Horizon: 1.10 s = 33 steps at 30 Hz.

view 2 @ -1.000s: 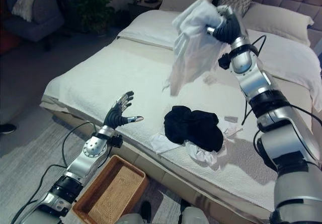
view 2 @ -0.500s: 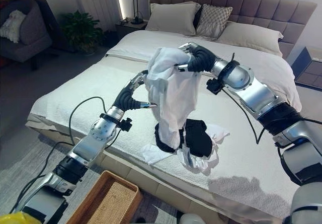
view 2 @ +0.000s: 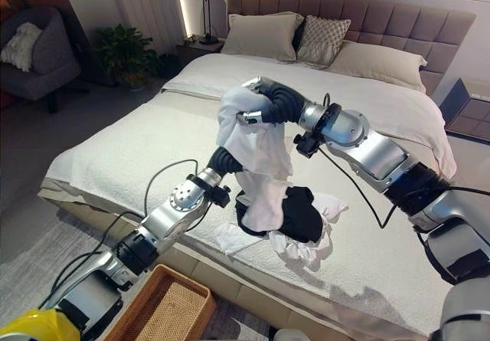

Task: Pick up clothes into the bucket

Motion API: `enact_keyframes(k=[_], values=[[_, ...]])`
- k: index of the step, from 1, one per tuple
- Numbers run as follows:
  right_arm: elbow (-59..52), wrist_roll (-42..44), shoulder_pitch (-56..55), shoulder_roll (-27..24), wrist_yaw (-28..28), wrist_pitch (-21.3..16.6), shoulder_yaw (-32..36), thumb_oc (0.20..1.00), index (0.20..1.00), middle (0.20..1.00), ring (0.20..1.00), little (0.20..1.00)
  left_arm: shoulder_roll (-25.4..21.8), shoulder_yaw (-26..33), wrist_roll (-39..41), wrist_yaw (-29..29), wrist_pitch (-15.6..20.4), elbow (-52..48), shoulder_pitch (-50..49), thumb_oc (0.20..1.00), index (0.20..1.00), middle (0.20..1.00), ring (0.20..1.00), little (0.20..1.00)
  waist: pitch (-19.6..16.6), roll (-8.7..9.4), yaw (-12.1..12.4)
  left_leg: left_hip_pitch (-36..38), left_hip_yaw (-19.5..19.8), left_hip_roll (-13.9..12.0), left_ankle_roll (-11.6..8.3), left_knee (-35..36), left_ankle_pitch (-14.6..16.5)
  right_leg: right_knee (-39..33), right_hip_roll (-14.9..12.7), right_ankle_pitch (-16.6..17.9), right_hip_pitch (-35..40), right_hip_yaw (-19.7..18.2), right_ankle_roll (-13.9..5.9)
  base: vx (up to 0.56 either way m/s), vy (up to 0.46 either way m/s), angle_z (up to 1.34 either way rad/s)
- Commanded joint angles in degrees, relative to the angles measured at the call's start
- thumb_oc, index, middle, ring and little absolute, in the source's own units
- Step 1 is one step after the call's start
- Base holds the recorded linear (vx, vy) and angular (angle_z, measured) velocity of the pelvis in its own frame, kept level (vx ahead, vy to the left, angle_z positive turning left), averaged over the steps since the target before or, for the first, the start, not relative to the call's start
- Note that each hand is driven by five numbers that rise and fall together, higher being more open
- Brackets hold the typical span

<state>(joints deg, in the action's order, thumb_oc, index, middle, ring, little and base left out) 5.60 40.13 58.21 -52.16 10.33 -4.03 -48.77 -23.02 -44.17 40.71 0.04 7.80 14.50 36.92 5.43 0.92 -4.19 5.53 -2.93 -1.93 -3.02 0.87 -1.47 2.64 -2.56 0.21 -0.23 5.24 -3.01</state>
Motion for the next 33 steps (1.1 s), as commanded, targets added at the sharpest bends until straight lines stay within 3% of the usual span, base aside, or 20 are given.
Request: enact_keyframes(k=[1, 2, 3, 4, 5, 7, 8, 9, 10, 11, 16, 22, 26, 30, 31, 33], values=[[-2.4, 7.4, 4.4, 2.3, 0.0, -3.0, -1.3, 0.2, 0.2, 0.2, 0.2, 0.2, -1.4, -6.1, 12.0, 6.6, -0.9, -2.4, 6.7, 1.0, 1.0, 1.0, 1.0, 1.0, -2.8, 3.2, -1.1, -2.0, 0.4, 0.7, -1.29, -5.2, 4.5, -1.7, -5.6, -0.7, 5.0, 2.9, -5.3, 0.0, 0.0, 0.0], [-2.7, 7.5, 4.9, 2.1, 0.0, -3.0, -2.1, 0.2, 0.2, 0.2, 0.2, 0.2, -2.2, -6.9, 13.1, 7.0, -1.3, -3.2, 6.7, 1.0, 1.0, 1.0, 1.0, 1.0, -2.8, 3.26, -1.1, -2.0, 0.4, 0.6, -1.34, -5.1, 4.4, -1.9, -5.5, -0.7, 5.0, 2.9, -5.3, 0.0, 0.0, 0.0], [-2.9, 7.5, 5.3, 2.1, -0.1, -3.2, -2.4, 0.2, 0.2, 0.2, 0.2, 0.2, -2.4, -7.4, 14.8, 7.6, -1.7, -3.7, 6.3, 0.507, 0.507, 0.507, 0.507, 0.507, -2.9, 3.33, -1.1, -2.0, 0.4, 0.6, -1.39, -5.0, 4.3, -1.9, -5.4, -0.6, 5.0, 2.9, -5.3, 0.0, 0.0, 0.0], [-2.9, 7.5, 5.3, 2.1, -0.1, -3.2, -2.4, 0.2, 0.2, 0.2, 0.2, 0.2, -2.4, -7.4, 14.8, 7.6, -1.7, -3.7, 6.3, 0.507, 0.507, 0.507, 0.507, 0.507, -2.9, 3.33, -1.1, -1.9, 0.4, 0.6, -1.39, -5.0, 4.3, -1.9, -5.4, -0.6, 5.0, 2.8, -5.3, 0.0, 0.0, 0.0], [-3.1, 7.8, 4.7, 2.2, 0.0, -3.4, -2.5, 0.2, 0.2, 0.2, 0.2, 0.2, -2.4, -6.9, 16.3, 7.8, -1.7, -3.8, 5.0, 0.2, 0.2, 0.2, 0.2, 0.2, -2.9, 3.41, -1.1, -1.9, 0.4, 0.5, -1.45, -4.9, 4.2, -1.9, -5.4, -0.6, 4.9, 2.9, -5.26, 0.0, 0.0, 0.0], [-2.8, 7.3, 3.9, 2.1, -0.4, -3.9, -1.7, 0.2, 0.2, 0.2, 0.2, 0.2, -2.3, -6.0, 16.8, 8.1, -1.7, -4.0, 3.6, 0.2, 0.2, 0.2, 0.2, 0.2, -2.8, 3.49, -1.1, -1.9, 0.5, 0.5, -1.46, -4.8, 4.2, -2.0, -5.3, -0.6, 5.0, 2.8, -5.2, -0.01, -0.002, -0.02], [-2.9, 7.1, 2.9, 2.0, -0.5, -4.0, -0.8, 0.307, 0.307, 0.307, 0.307, 0.307, -2.2, -5.3, 16.9, 8.0, -1.4, -4.3, 2.7, 0.2, 0.2, 0.2, 0.2, 0.2, -2.7, 3.56, -1.0, -1.9, 0.5, 0.5, -1.44, -4.8, 4.2, -2.0, -5.3, -0.6, 5.0, 2.8, -5.18, 0.0, 0.0, 0.0], [-3.0, 6.7, 2.1, 1.9, -0.7, -4.2, -0.1, 0.504, 0.504, 0.504, 0.504, 0.504, -2.2, -4.8, 16.9, 8.0, -1.4, -4.4, 1.9, 0.2, 0.2, 0.2, 0.2, 0.2, -2.7, 3.65, -0.9, -2.0, 0.5, 0.5, -1.42, -4.9, 4.2, -1.9, -5.3, -0.6, 5.0, 2.8, -5.16, 0.0, 0.0, 0.0], [-3.0, 6.7, 2.1, 1.9, -0.7, -4.2, -0.1, 0.636, 0.636, 0.636, 0.636, 0.636, -2.2, -4.8, 16.9, 8.0, -1.4, -4.4, 1.9, 0.2, 0.2, 0.2, 0.2, 0.2, -2.7, 3.66, -0.9, -2.0, 0.5, 0.5, -1.42, -4.9, 4.2, -1.9, -5.3, -0.6, 5.0, 2.8, -5.16, 0.0, 0.0, 0.0], [-2.9, 5.6, 0.0, 1.7, -1.4, -4.5, 2.3, 1.0, 1.0, 1.0, 1.0, 1.0, -1.8, -3.4, 16.9, 7.9, -1.4, -4.7, 0.0, 0.2, 0.2, 0.2, 0.2, 0.2, -2.6, 3.76, -0.9, -2.0, 0.6, 0.6, -1.37, -5.0, 4.3, -1.8, -5.3, -0.7, 5.0, 2.9, -5.1, 0.0, 0.0, 0.0], [-3.1, 4.7, -3.6, 1.5, -2.0, -4.6, 5.7, 1.0, 1.0, 1.0, 1.0, 1.0, -1.5, -0.7, 16.9, 7.7, -1.3, -5.4, -3.6, 0.2, 0.2, 0.2, 0.2, 0.2, -2.5, 4.01, -0.7, -2.0, 0.8, 0.7, -1.21, -5.1, 4.4, -1.4, -5.4, -0.8, 5.1, 3.1, -5.06, 0.0, 0.0, 0.0], [-2.0, 1.3, -12.8, 0.5, -5.2, -5.1, 16.5, 1.0, 1.0, 1.0, 1.0, 1.0, -1.7, 5.6, 17.6, 7.2, -1.4, -8.8, -12.5, 0.2, 0.2, 0.2, 0.2, 0.2, -2.2, 4.25, -0.1, -2.1, 1.5, 0.9, -0.88, -5.4, 4.8, -0.7, -5.5, -1.4, 5.3, 3.7, -4.92, 0.01, 0.0, 0.02], [2.4, -0.6, -24.9, 8.4, -9.5, -6.3, 29.3, 1.0, 1.0, 1.0, 1.0, 1.0, -2.1, 11.3, 15.6, 6.7, -1.3, -10.4, -19.9, 0.2, 0.2, 0.2, 0.2, 0.2, -1.5, 3.85, 0.4, -2.3, 2.0, 1.0, -0.43, -5.7, 5.1, 0.2, -5.7, -1.8, 5.1, 4.1, -4.78, 0.0, 0.0, 0.0], [5.9, -5.0, -35.9, 18.5, -13.3, -6.6, 38.9, 1.0, 1.0, 1.0, 1.0, 1.0, -0.8, 18.0, 13.1, 6.1, -1.7, -11.0, -27.8, 0.2, 0.2, 0.2, 0.2, 0.2, -0.7, 3.79, 1.1, -2.7, 2.5, 1.3, 0.14, -6.1, 5.5, 1.2, -5.8, -2.5, 4.7, 4.5, -4.66, 0.0, 0.0, 0.01], [5.8, -5.0, -36.0, 18.6, -13.3, -6.6, 38.9, 1.0, 1.0, 1.0, 1.0, 1.0, -0.8, 17.9, 13.1, 6.1, -1.7, -11.1, -27.9, 0.2, 0.2, 0.2, 0.2, 0.2, -0.8, 3.85, 1.1, -2.7, 2.5, 1.3, 0.13, -6.1, 5.5, 1.2, -5.8, -2.6, 4.7, 4.6, -4.67, 0.0, 0.0, 0.0], [8.3, -6.5, -43.9, 24.6, -13.9, -6.7, 44.5, 1.0, 1.0, 1.0, 1.0, 1.0, -0.4, 24.5, 7.8, 6.2, -1.5, -10.2, -34.7, 0.2, 0.2, 0.2, 0.2, 0.2, -0.2, 4.01, 1.6, -3.3, 3.1, 1.5, 0.44, -6.4, 5.7, 2.1, -5.9, -3.1, 4.3, 5.0, -4.56, 0.0, 0.003, 0.04]])
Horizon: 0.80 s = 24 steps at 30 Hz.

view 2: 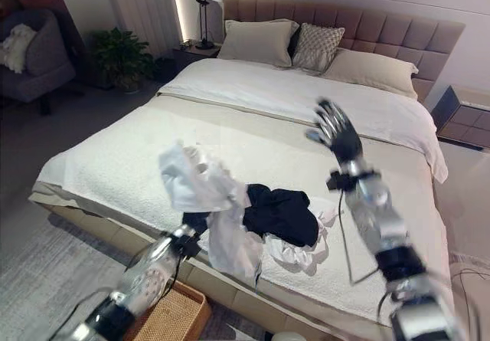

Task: Pick up clothes into the bucket

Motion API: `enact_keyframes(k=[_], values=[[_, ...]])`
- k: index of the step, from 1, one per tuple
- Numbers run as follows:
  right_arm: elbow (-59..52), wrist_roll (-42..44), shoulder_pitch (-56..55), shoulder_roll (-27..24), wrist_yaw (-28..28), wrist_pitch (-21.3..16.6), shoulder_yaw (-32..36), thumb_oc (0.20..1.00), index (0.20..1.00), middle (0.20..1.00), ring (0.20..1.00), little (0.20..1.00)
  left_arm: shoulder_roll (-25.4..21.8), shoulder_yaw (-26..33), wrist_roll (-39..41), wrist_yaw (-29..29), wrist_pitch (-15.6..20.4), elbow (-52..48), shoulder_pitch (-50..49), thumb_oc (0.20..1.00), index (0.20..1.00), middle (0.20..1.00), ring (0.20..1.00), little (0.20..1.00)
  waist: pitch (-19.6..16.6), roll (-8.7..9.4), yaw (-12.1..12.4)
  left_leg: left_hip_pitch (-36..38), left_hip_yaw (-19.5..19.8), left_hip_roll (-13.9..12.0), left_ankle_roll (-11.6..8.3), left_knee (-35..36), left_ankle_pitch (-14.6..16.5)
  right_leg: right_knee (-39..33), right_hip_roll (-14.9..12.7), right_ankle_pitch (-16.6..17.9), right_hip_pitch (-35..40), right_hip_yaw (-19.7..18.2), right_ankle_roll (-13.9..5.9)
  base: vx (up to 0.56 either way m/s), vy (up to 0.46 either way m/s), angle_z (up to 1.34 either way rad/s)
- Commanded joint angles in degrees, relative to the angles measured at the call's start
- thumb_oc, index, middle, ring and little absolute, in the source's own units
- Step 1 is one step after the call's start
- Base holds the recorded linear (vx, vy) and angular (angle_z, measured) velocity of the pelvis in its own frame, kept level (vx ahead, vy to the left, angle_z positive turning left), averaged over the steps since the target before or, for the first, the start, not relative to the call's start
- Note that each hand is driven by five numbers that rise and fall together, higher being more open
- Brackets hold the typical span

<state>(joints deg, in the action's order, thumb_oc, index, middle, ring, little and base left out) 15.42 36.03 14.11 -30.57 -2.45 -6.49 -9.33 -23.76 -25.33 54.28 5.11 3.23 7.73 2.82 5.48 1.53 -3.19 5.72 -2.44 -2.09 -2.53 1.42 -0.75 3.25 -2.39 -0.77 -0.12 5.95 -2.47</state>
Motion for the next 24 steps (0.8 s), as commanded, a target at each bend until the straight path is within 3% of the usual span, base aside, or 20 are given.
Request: enact_keyframes(k=[1, 3, 4, 5, 9, 11, 18, 24], values=[[-1.5, -2.4, 0.1, 3.1, -1.1, -4.2, 5.0, 1.0, 1.0, 1.0, 1.0, 1.0, 0.3, 5.7, -5.7, 1.2, 3.1, -3.4, -0.6, 0.2, 0.2, 0.2, 0.2, 0.2, -0.2, 3.41, 0.6, -3.5, 2.6, 1.6, -0.05, -7.0, 5.0, 1.5, -6.1, -2.1, 4.1, 4.3, -5.1, 0.0, 0.002, 0.2], [2.0, -3.7, -7.2, 7.8, -1.0, -3.9, 9.5, 1.0, 1.0, 1.0, 1.0, 1.0, 1.7, 12.6, -11.1, 0.6, 3.8, -1.6, -6.7, 0.2, 0.2, 0.2, 0.2, 0.2, 0.6, 3.63, 1.2, -4.1, 3.0, 1.8, 0.21, -7.6, 5.2, 2.1, -6.1, -2.5, 3.7, 4.7, -5.03, 0.0, 0.002, 0.21], [2.0, -3.8, -7.3, 7.8, -1.0, -3.9, 9.4, 1.0, 1.0, 1.0, 1.0, 1.0, 1.7, 12.6, -11.1, 0.7, 3.8, -1.7, -6.7, 0.2, 0.2, 0.2, 0.2, 0.2, 0.5, 3.65, 1.1, -4.1, 3.0, 1.8, 0.21, -7.6, 5.3, 2.1, -6.2, -2.6, 3.7, 4.7, -5.03, -0.01, 0.006, 0.07], [5.6, -6.0, -10.7, 10.0, -2.1, -4.5, 12.3, 1.0, 1.0, 1.0, 1.0, 1.0, 3.3, 17.2, -13.8, -0.5, 5.0, 0.6, -9.7, 0.2, 0.2, 0.2, 0.2, 0.2, 1.3, 3.74, 1.5, -4.8, 3.2, 2.0, 0.38, -8.2, 5.4, 2.6, -6.2, -2.7, 3.2, 5.0, -5.04, -0.02, 0.005, 0.04], [12.4, -10.4, -14.4, 12.5, -3.7, -4.7, 14.5, 1.0, 1.0, 1.0, 1.0, 1.0, 4.9, 22.8, -17.2, -3.0, 6.6, 3.9, -11.9, 0.2, 0.2, 0.2, 0.2, 0.2, 3.0, 3.86, 1.8, -6.6, 3.6, 2.2, 0.52, -9.7, 5.6, 3.9, -6.5, -2.8, 1.6, 5.2, -4.98, -0.08, 0.017, 0.1], [16.7, -16.6, -17.3, 12.7, -5.1, -4.7, 15.4, 1.0, 1.0, 1.0, 1.0, 1.0, 5.3, 27.1, -20.9, -5.6, 8.2, 6.4, -13.2, 0.2, 0.2, 0.2, 0.2, 0.2, 5.3, 3.91, 1.9, -8.5, 3.9, 2.4, 0.55, -10.8, 5.5, 4.7, -6.7, -2.7, -0.2, 5.3, -4.93, -0.11, 0.025, 0.12], [27.8, -20.5, -18.2, 12.4, -6.3, -5.4, 15.0, 1.0, 1.0, 1.0, 1.0, 1.0, 2.3, 31.2, -28.9, -11.6, 11.4, 15.5, -10.0, 0.2, 0.2, 0.2, 0.2, 0.2, 11.1, 4.59, 1.8, -15.5, 4.3, 2.4, 0.26, -14.3, 4.6, 6.5, -6.9, -1.2, -6.7, 4.9, -5.0, -0.15, 0.026, 0.0], [32.0, -22.0, -16.9, 12.0, -6.8, -6.2, 10.8, 1.0, 1.0, 1.0, 1.0, 1.0, -1.7, 31.5, -35.6, -18.5, 12.4, 23.9, -4.8, 0.2, 0.2, 0.2, 0.2, 0.2, 16.2, 6.45, 1.6, -22.3, 4.0, 1.1, -0.34, -18.7, 4.3, 7.5, -6.7, 0.6, -13.3, 3.3, -4.97, -0.11, 0.009, -0.1]])
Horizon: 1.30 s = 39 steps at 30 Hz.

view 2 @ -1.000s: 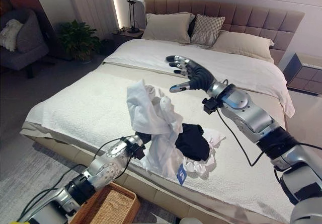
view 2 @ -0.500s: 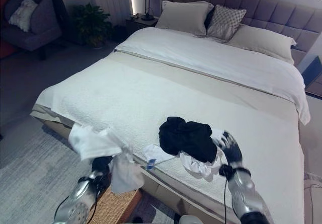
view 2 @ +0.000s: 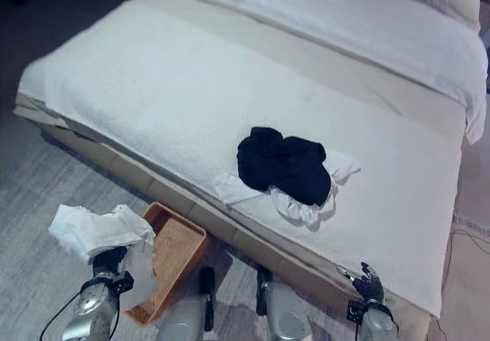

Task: Pick up clothes into the bucket

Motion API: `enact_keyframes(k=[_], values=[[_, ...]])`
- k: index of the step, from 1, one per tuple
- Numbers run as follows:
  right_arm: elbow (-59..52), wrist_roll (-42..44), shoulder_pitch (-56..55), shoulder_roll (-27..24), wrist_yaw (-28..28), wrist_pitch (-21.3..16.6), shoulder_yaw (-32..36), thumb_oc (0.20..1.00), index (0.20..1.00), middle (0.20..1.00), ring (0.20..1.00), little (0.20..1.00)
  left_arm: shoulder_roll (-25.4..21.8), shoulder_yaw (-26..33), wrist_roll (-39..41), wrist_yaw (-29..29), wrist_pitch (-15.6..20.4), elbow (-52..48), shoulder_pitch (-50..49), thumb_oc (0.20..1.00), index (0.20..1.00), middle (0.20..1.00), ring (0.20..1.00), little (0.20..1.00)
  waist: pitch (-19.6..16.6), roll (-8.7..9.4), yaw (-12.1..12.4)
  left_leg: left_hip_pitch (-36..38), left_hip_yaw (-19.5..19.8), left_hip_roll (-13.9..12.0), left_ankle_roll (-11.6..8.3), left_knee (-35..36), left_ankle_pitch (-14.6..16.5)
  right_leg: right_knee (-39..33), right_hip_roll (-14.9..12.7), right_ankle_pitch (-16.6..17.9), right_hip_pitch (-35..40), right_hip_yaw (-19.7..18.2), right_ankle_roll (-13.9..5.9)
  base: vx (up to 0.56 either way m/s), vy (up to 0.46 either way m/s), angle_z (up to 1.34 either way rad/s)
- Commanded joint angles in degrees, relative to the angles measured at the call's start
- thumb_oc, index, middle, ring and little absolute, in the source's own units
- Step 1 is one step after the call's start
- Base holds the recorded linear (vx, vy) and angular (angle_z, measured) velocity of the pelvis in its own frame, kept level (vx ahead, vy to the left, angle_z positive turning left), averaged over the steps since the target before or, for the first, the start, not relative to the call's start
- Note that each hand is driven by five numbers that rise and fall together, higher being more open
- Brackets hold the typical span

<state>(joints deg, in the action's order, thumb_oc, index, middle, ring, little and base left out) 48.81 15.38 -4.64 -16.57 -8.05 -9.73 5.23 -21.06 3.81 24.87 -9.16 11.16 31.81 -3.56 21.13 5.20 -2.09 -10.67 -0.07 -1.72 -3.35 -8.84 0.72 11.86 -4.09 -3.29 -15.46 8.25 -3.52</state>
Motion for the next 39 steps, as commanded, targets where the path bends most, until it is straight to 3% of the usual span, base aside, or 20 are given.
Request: enact_keyframes(k=[1, 11, 17, 18, 19, 20, 25, 31, 35, 36, 37, 39], values=[[-1.0, -1.4, 2.9, -2.3, -1.9, -3.4, -4.8, 1.0, 1.0, 1.0, 1.0, 1.0, -6.3, 1.8, -9.0, -6.5, 4.6, 2.2, 3.5, 0.2, 0.2, 0.2, 0.2, 0.2, 1.5, 3.5, 0.4, -7.8, 1.4, 0.2, 0.38, -9.9, 2.9, -1.0, -4.6, 3.5, 0.4, 0.4, -3.87, -0.08, 0.006, -0.1], [-4.7, 1.8, 8.5, -3.5, -3.7, -6.0, -9.6, 1.0, 1.0, 1.0, 1.0, 1.0, -16.2, -0.4, -16.3, -13.3, 2.5, 16.1, 14.9, 0.2, 0.2, 0.2, 0.2, 0.2, 8.3, 7.8, -0.6, -18.7, 1.1, -2.4, 0.25, -18.0, 4.1, 1.4, -2.0, 5.1, -9.3, -1.2, -3.83, -0.09, -0.007, -0.19], [-6.5, 2.7, 10.5, -3.6, -4.4, -6.4, -12.4, 1.0, 1.0, 1.0, 1.0, 1.0, -18.1, -0.6, -15.5, -14.2, 1.2, 19.6, 18.0, 0.2, 0.2, 0.2, 0.2, 0.2, 8.7, 9.71, -1.8, -24.6, 1.5, -2.9, -0.09, -19.8, 4.3, 0.2, -1.0, 6.6, -14.0, -1.3, -3.93, -0.03, -0.001, -0.05], [-6.9, 2.8, 10.6, -3.6, -4.5, -6.5, -12.8, 1.0, 1.0, 1.0, 1.0, 1.0, -18.5, -0.4, -15.5, -14.4, 0.9, 20.5, 18.3, 0.391, 0.391, 0.391, 0.391, 0.391, 8.7, 10.04, -2.0, -25.4, 1.6, -3.1, -0.19, -20.1, 4.3, -0.1, -0.8, 7.0, -14.6, -1.4, -3.95, 0.0, 0.0, 0.0], [-6.9, 2.8, 10.6, -3.6, -4.5, -6.5, -12.8, 1.0, 1.0, 1.0, 1.0, 1.0, -18.6, -0.4, -15.5, -14.4, 0.9, 20.6, 18.4, 0.887, 0.887, 0.887, 0.887, 0.887, 8.7, 10.03, -2.0, -25.4, 1.6, -3.1, -0.19, -20.2, 4.3, -0.1, -0.8, 7.0, -14.6, -1.4, -3.94, 0.0, 0.0, 0.0], [-7.1, 2.8, 11.3, -3.4, -4.7, -6.4, -13.8, 1.0, 1.0, 1.0, 1.0, 1.0, -19.6, -0.5, -17.1, -15.5, -0.5, 21.6, 19.1, 1.0, 1.0, 1.0, 1.0, 1.0, 8.7, 10.77, -2.4, -26.7, 1.6, -3.4, -0.23, -21.2, 4.6, -1.1, -0.2, 7.6, -15.3, -1.6, -4.01, 0.0, 0.0, 0.0], [-9.4, 3.9, 12.1, -3.2, -4.9, -6.6, -14.5, 1.0, 1.0, 1.0, 1.0, 1.0, -19.8, -0.1, -19.5, -16.8, -2.5, 23.2, 19.3, 1.0, 1.0, 1.0, 1.0, 1.0, 8.7, 11.56, -2.7, -27.5, 1.4, -4.0, -0.32, -22.3, 5.2, -3.2, 0.7, 8.3, -15.0, -2.5, -4.03, 0.01, -0.002, -0.05], [-15.6, 6.4, 13.1, -3.7, -5.4, -8.2, -13.3, 1.0, 1.0, 1.0, 1.0, 1.0, -19.3, -0.3, -22.2, -18.0, -4.1, 23.0, 19.0, 1.0, 1.0, 1.0, 1.0, 1.0, 8.7, 10.89, -2.7, -27.1, 1.0, -3.8, -0.32, -21.5, 5.3, -3.4, 0.5, 7.8, -14.7, -2.7, -3.88, 0.01, 0.001, -0.03], [-26.1, 8.8, 15.1, -4.5, -7.6, -11.4, -10.0, 1.0, 1.0, 1.0, 1.0, 1.0, -17.4, -1.1, -24.0, -17.8, -5.5, 22.4, 17.9, 1.0, 1.0, 1.0, 1.0, 1.0, 8.7, 8.52, -2.3, -26.2, 1.2, -2.8, -0.11, -19.9, 5.0, -1.0, -0.5, 6.1, -14.9, -1.9, -3.62, 0.03, 0.015, 0.0], [-26.2, 8.8, 15.0, -4.6, -7.6, -11.3, -10.0, 1.0, 1.0, 1.0, 1.0, 1.0, -17.4, -1.1, -24.0, -17.8, -5.5, 22.4, 17.9, 1.0, 1.0, 1.0, 1.0, 1.0, 8.7, 8.49, -2.3, -26.2, 1.3, -2.7, -0.11, -19.9, 5.0, -1.0, -0.5, 6.1, -14.9, -1.8, -3.63, 0.03, 0.018, 0.02], [-28.7, 8.1, 16.2, -5.3, -8.9, -11.8, -8.5, 1.0, 1.0, 1.0, 1.0, 1.0, -15.9, -1.6, -24.3, -17.8, -5.5, 20.8, 17.0, 1.0, 1.0, 1.0, 1.0, 1.0, 8.7, 7.0, -1.8, -25.9, 1.5, -2.2, 0.12, -19.3, 4.9, 1.3, -1.4, 4.9, -15.5, -1.3, -3.39, 0.0, 0.0, 0.0], [-29.3, 7.2, 16.9, -5.8, -9.8, -11.8, -7.8, 1.0, 1.0, 1.0, 1.0, 1.0, -15.2, -1.7, -24.2, -17.8, -5.4, 20.2, 16.9, 1.0, 1.0, 1.0, 1.0, 1.0, 8.7, 6.23, -1.6, -25.9, 1.7, -1.9, 0.25, -19.1, 4.8, 2.4, -1.8, 4.3, -15.8, -1.2, -3.27, 0.03, 0.009, 0.06]])
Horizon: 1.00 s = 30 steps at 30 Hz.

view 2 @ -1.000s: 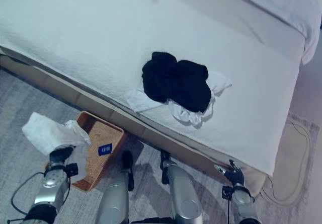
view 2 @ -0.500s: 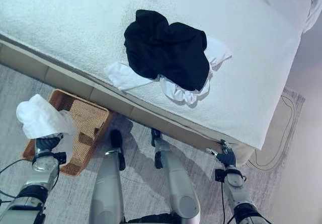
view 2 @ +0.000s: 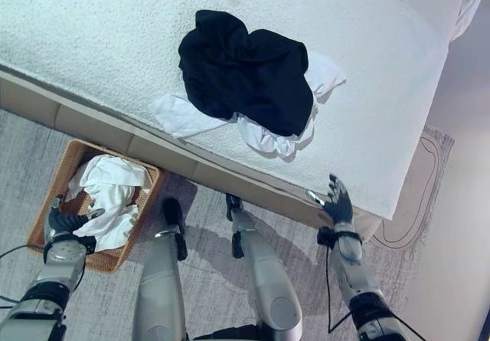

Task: Pick up clothes into the bucket

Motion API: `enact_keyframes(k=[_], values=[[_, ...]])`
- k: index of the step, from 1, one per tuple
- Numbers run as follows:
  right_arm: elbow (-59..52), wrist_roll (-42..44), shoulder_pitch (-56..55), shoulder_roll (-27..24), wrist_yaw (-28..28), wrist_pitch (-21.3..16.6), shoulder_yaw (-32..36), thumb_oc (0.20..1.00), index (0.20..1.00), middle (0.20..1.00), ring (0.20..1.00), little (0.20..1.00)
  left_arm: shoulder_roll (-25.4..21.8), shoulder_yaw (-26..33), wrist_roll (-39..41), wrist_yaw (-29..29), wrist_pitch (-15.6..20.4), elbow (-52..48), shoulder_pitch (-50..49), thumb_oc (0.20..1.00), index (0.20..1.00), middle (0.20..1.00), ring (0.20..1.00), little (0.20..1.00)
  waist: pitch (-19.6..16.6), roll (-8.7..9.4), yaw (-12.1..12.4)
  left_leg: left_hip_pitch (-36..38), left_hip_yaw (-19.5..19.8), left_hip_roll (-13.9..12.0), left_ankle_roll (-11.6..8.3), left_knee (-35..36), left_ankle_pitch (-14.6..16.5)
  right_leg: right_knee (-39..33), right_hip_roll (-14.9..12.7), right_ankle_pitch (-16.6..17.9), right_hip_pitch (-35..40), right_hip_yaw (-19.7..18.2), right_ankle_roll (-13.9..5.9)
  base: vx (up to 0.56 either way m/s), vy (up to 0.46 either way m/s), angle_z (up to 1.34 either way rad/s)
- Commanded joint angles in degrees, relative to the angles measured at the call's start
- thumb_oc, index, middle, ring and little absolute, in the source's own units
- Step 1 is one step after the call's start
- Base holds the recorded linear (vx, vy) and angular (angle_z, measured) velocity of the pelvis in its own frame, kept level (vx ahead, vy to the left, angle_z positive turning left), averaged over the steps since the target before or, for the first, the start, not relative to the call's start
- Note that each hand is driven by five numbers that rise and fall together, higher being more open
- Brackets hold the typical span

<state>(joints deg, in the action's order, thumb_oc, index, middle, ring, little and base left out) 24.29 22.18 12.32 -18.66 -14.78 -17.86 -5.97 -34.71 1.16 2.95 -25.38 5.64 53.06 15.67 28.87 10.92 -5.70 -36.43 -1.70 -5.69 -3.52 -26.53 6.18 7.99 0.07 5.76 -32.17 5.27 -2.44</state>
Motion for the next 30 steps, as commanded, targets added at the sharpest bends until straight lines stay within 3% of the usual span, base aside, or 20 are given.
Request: enact_keyframes(k=[1, 7, 8, 9, 10, 11, 15, 22, 27, 29, 30], values=[[-6.0, -2.0, 1.6, -5.0, -5.2, -3.1, 4.7, 1.0, 1.0, 1.0, 1.0, 1.0, 0.0, 0.4, -1.8, -1.5, 0.5, -2.7, -2.8, 1.0, 1.0, 1.0, 1.0, 1.0, 0.9, -1.28, 2.6, -0.2, 3.9, 2.9, 0.62, -1.0, -0.8, 9.3, -7.0, -6.2, -0.1, 2.2, -4.13, 0.03, -0.001, 0.12], [-2.3, -9.7, 10.5, -12.3, -10.1, 1.2, 6.2, 1.0, 1.0, 1.0, 1.0, 1.0, 4.9, -3.5, 2.5, 0.9, 3.6, -11.3, -4.1, 1.0, 1.0, 1.0, 1.0, 1.0, 0.9, -6.56, 4.8, -0.3, 7.2, 6.3, 0.46, 1.5, -2.8, 16.0, -10.5, -10.1, -1.9, 4.8, -3.37, 0.01, -0.049, 0.39], [-2.3, -9.7, 10.5, -12.4, -10.1, 1.2, 6.2, 1.0, 1.0, 1.0, 1.0, 1.0, 5.0, -3.5, 2.5, 0.9, 3.6, -11.3, -4.1, 1.0, 1.0, 1.0, 1.0, 1.0, 0.9, -6.63, 4.7, -0.3, 7.3, 6.3, 0.45, 1.5, -2.8, 16.1, -10.6, -10.2, -1.9, 4.9, -3.37, 0.01, -0.08, 0.56], [0.7, -11.1, 14.3, -15.1, -10.6, 2.5, 4.9, 1.0, 1.0, 1.0, 1.0, 1.0, 5.7, -5.2, 5.0, 2.2, 5.3, -13.3, -4.2, 1.0, 1.0, 1.0, 1.0, 1.0, 0.9, -8.16, 5.5, 0.2, 8.2, 7.1, 0.32, 2.8, -3.6, 17.2, -11.4, -10.9, -1.7, 5.8, -3.26, 0.01, -0.05, 0.42], [0.8, -11.0, 14.4, -15.2, -10.6, 2.4, 4.9, 1.0, 1.0, 1.0, 1.0, 1.0, 5.7, -5.1, 5.0, 2.2, 5.3, -13.3, -4.3, 1.0, 1.0, 1.0, 1.0, 1.0, 0.9, -8.2, 5.4, 0.2, 8.3, 7.1, 0.32, 2.8, -3.6, 17.2, -11.5, -10.9, -1.7, 5.8, -3.26, 0.01, -0.116, 0.5], [6.6, -12.6, 20.1, -19.6, -11.0, 4.0, 3.2, 1.0, 1.0, 1.0, 1.0, 1.0, 6.8, -7.3, 10.3, 5.3, 8.2, -17.0, -5.2, 1.0, 1.0, 1.0, 1.0, 1.0, 0.9, -10.0, 6.9, 1.2, 9.5, 7.6, 0.07, 4.9, -4.9, 18.3, -12.3, -11.6, -1.5, 7.0, -3.16, 0.0, -0.09, 0.45], [20.4, -14.3, 31.4, -26.1, -9.8, 6.7, -3.0, 1.0, 1.0, 1.0, 1.0, 1.0, 6.4, -11.6, 11.8, 8.6, 9.7, -21.0, -7.0, 1.0, 1.0, 1.0, 1.0, 1.0, 0.9, -12.68, 8.7, 3.4, 12.0, 8.4, -0.73, 8.0, -5.5, 22.1, -13.9, -15.4, -0.7, 8.6, -3.16, 0.06, -0.125, 0.54], [40.4, -17.4, 45.9, -30.1, -6.6, 11.1, -12.8, 1.0, 1.0, 1.0, 1.0, 1.0, 6.3, -15.8, 13.2, 10.6, 10.1, -26.6, -10.2, 1.0, 1.0, 1.0, 1.0, 1.0, 0.9, -15.92, 10.8, 2.2, 13.7, 9.6, -0.96, 7.5, -6.3, 27.1, -15.6, -17.5, -2.8, 9.3, -2.55, 0.01, -0.055, 0.31], [46.4, -19.6, 49.6, -30.8, -3.6, 13.0, -17.1, 1.0, 1.0, 1.0, 1.0, 1.0, 6.4, -17.3, 13.5, 12.0, 9.5, -29.1, -11.6, 1.0, 1.0, 1.0, 1.0, 1.0, 0.9, -17.22, 11.8, 1.7, 14.5, 9.8, -0.9, 8.7, -7.2, 28.0, -16.0, -18.0, -4.0, 9.6, -2.47, 0.01, -0.06, 0.12], [48.0, -22.8, 50.3, -31.6, 1.6, 13.7, -21.5, 1.0, 1.0, 1.0, 1.0, 1.0, 6.1, -18.2, 13.5, 13.8, 9.3, -29.4, -11.4, 1.0, 1.0, 1.0, 1.0, 1.0, 0.9, -17.71, 12.2, 2.2, 15.5, 9.9, -1.07, 10.6, -8.4, 28.2, -16.3, -18.2, -4.2, 10.3, -2.43, 0.01, -0.064, 0.1], [48.1, -24.4, 51.4, -31.9, 3.1, 14.0, -23.7, 0.589, 0.589, 0.589, 0.589, 0.589, 6.1, -18.4, 13.3, 14.3, 9.2, -29.5, -11.3, 1.0, 1.0, 1.0, 1.0, 1.0, 0.9, -17.83, 12.1, 2.5, 15.8, 9.9, -1.18, 11.6, -8.9, 28.2, -16.3, -18.3, -4.2, 10.6, -2.46, 0.01, -0.054, 0.1]])
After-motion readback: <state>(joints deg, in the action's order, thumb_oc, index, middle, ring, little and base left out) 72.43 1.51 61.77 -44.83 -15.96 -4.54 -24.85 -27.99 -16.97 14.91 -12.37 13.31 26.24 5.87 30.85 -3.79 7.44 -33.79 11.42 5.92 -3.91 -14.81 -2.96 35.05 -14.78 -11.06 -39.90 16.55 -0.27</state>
